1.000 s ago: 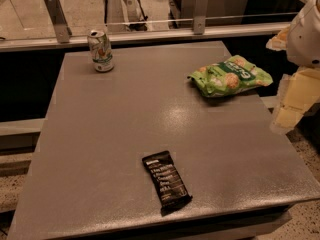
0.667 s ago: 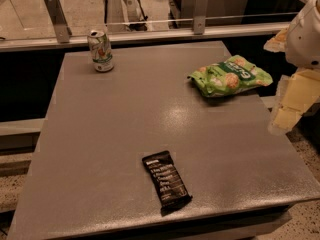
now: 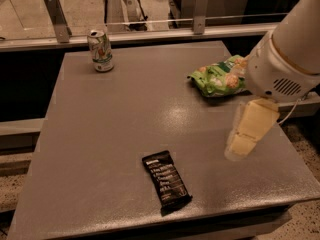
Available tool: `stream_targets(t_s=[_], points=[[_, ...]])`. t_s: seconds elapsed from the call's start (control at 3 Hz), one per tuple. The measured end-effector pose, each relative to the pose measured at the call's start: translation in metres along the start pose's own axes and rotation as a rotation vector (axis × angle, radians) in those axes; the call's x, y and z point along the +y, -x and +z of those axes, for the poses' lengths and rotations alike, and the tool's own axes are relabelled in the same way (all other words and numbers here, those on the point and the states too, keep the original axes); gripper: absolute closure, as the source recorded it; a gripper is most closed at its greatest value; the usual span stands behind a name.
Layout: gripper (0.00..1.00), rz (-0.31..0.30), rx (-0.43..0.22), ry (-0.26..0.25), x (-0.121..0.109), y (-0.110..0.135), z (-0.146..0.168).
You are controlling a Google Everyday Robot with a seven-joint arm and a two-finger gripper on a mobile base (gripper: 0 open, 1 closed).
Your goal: Move rxbar chocolate near 7up can
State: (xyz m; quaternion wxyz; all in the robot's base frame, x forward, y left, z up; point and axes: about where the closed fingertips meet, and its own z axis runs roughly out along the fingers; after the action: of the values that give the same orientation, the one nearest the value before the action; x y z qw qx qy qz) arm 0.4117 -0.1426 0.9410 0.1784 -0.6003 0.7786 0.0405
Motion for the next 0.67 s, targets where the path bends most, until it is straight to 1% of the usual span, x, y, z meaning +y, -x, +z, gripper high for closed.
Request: stream_targets(t_s=[0.33, 0.67], points=[[0.0, 0.045, -0.039, 0.043, 0.0286, 0.0255, 0.015], [0.0, 0.045, -0.039, 0.042, 0.0286, 0.0255, 0.015]])
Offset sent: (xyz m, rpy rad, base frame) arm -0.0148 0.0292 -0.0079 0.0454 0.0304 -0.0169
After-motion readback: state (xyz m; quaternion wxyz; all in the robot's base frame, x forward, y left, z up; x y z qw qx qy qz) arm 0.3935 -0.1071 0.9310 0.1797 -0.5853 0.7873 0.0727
